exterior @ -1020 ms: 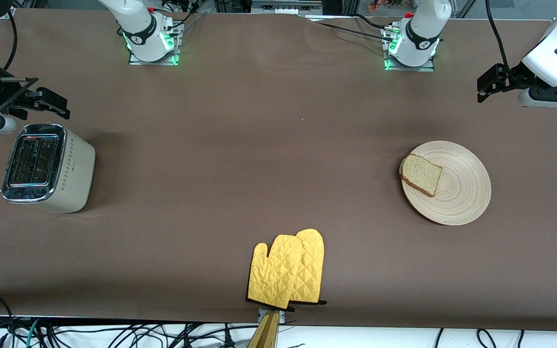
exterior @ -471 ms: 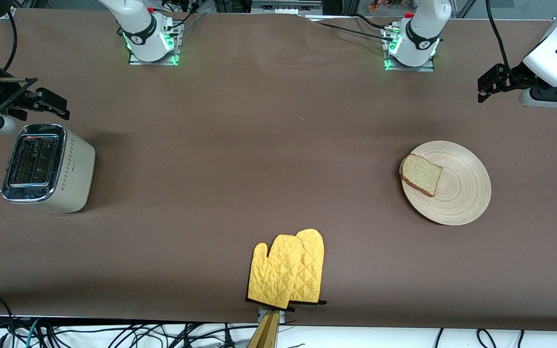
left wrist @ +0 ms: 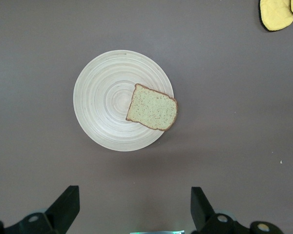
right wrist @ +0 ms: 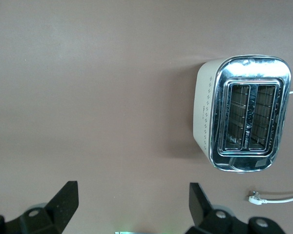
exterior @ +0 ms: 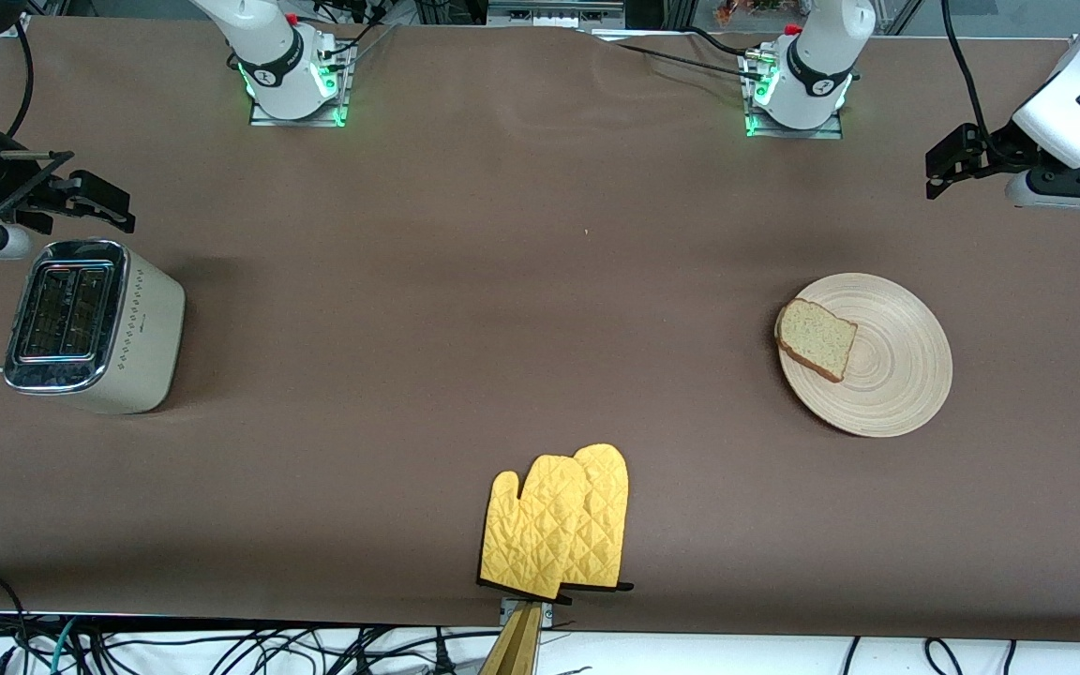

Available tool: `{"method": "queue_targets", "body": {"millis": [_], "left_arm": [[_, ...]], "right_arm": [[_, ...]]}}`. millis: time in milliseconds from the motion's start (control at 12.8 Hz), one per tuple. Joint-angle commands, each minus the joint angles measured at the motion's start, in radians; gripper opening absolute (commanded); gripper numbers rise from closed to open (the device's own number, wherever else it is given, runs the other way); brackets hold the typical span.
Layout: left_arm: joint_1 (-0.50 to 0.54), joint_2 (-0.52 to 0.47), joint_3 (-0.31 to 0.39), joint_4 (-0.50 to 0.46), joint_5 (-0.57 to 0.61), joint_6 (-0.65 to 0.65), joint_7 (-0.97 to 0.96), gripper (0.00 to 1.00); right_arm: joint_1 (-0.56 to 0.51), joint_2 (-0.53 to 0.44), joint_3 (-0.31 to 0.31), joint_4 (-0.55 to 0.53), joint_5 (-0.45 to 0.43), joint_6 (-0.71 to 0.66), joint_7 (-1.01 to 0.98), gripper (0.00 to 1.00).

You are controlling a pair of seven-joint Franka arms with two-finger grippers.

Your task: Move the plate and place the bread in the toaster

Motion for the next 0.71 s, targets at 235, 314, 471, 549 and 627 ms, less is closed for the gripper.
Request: {"method": "queue_targets", "body": {"millis": [235, 314, 471, 549, 627], "left_arm": [[0.007, 0.005, 0.002, 0.024, 0.025, -0.022, -0.009, 1.00], [0.007, 0.006, 0.004, 0.024, 0.026, -0.019, -0.009, 1.00], [0.005, 0.006, -0.002, 0.024, 0.028, -0.019, -0.006, 1.00], [0.005, 0.006, -0.001, 0.026, 0.028, -0.019, 0.002, 1.00], [0.005, 0.005, -0.001, 0.033, 0.026, -0.019, 0.003, 1.00]], "right_arm": [[0.000, -0.014, 0.003, -0.009, -0.007, -0.003, 0.018, 1.00], [0.000, -0.014, 0.003, -0.009, -0.007, -0.003, 0.018, 1.00], [0.000, -0.012, 0.003, -0.009, -0.007, -0.002, 0.018, 1.00], [0.000, -0.012, 0.003, -0.009, -0.007, -0.003, 0.018, 1.00], [0.000, -0.012, 0.003, -0.009, -0.007, -0.003, 0.018, 1.00]]}}
